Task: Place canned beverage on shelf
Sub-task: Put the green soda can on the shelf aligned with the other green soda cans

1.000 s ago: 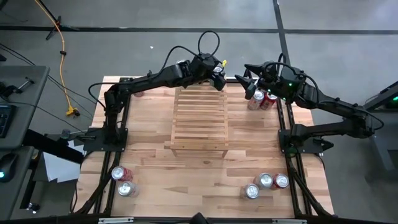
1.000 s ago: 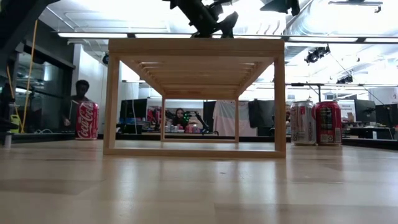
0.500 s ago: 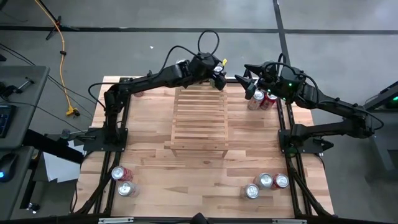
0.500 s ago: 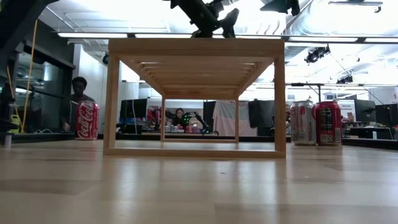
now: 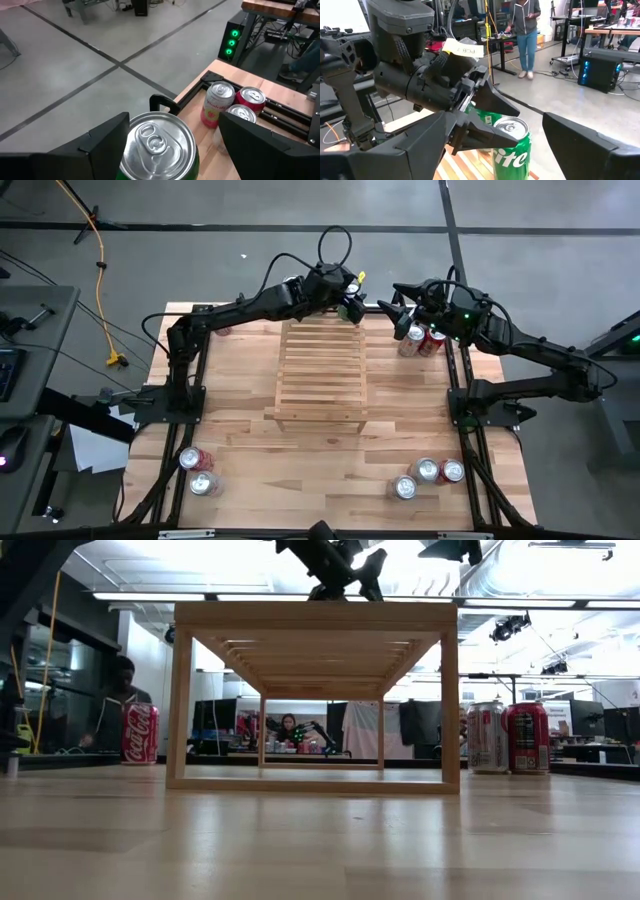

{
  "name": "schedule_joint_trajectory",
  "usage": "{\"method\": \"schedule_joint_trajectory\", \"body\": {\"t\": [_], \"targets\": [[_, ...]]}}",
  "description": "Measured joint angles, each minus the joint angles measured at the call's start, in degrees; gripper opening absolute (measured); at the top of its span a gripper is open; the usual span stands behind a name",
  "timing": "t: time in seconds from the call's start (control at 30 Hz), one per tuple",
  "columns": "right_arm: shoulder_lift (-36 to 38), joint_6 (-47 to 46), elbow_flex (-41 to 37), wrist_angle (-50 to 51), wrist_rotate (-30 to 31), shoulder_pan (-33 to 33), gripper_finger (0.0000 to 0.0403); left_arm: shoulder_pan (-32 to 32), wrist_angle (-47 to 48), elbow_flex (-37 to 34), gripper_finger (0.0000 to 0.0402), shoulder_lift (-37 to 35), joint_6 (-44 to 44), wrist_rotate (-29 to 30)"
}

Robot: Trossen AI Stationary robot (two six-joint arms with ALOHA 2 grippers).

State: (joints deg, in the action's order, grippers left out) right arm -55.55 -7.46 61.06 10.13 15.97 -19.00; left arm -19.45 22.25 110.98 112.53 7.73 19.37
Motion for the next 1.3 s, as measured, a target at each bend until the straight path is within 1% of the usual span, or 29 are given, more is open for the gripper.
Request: {"method": "schedule_joint_trajectory", "body": {"t": [0.2, 0.4, 0.5, 0.6, 0.7, 0.77, 0.83, 0.9, 0.97, 1.07, 1.1, 1.13, 1.23, 1.3], "targets": [[0.02, 0.37, 0.0, -0.02, 0.0, 0.0, 0.0317, -0.08, -2.07, -0.05, 0.0297, -2.98, -2.42, -0.01], [0.0, 1.08, -0.02, -1.03, 0.02, 0.01, 0.0317, 0.09, -6.05, -0.03, 0.0297, -9.95, -7.36, -1.12], [0.0, 1.07, -0.02, -1.11, 0.0, 0.02, 0.0317, 0.31, -4.48, -0.02, 0.0297, -14.59, -11.12, -4.16], [0.0, 1.07, -0.02, -1.11, 0.02, 0.0, 0.0317, 0.4, -0.65, -0.02, 0.0293, -19.11, -13.75, -8.41], [0.0, 1.07, -0.02, -0.9, 0.02, -0.02, 0.0317, 0.4, 4.19, -0.01, 0.0272, -23.0, -14.44, -11.53], [0.0, 1.07, -0.02, -0.92, 0.02, -0.04, 0.0317, 0.4, 6.72, -0.83, 0.0248, -25.36, -14.43, -12.72], [0.0, 1.05, -0.02, -0.89, 0.02, -0.04, 0.0317, 0.4, 6.92, -3.97, 0.0213, -28.17, -14.4, -13.63], [0.0, 1.05, -0.02, -0.65, 0.04, -0.04, 0.0317, 0.4, 5.87, -8.76, 0.0167, -31.16, -13.5, -14.73], [0.0, 0.96, -0.02, -0.04, 0.02, -0.04, 0.0317, 0.4, 2.55, -15.28, 0.0115, -34.62, -11.55, -15.55], [0.0, 0.89, -0.02, 1.24, 0.04, -0.04, 0.0317, 0.4, -5.95, -26.83, 0.0031, -40.37, -7.9, -17.86], [0.0, 0.82, -0.02, 1.81, 0.09, -0.04, 0.0317, 0.4, -9.42, -30.78, 0.0016, -42.33, -6.54, -18.63], [0.0, 0.35, -0.02, 2.54, 0.15, -0.04, 0.0317, 0.4, -13.1, -34.71, 0.0011, -44.35, -4.97, -19.41], [0.0, -1.36, -0.02, 6.59, 1.57, -0.04, 0.0316, 0.42, -24.08, -45.56, 0.0015, -49.94, -1.39, -20.87], [-0.34, -3.25, -0.02, 10.39, 3.63, -0.04, 0.031, 0.42, -29.98, -51.22, 0.0006, -53.35, 0.08, -20.89]]}}
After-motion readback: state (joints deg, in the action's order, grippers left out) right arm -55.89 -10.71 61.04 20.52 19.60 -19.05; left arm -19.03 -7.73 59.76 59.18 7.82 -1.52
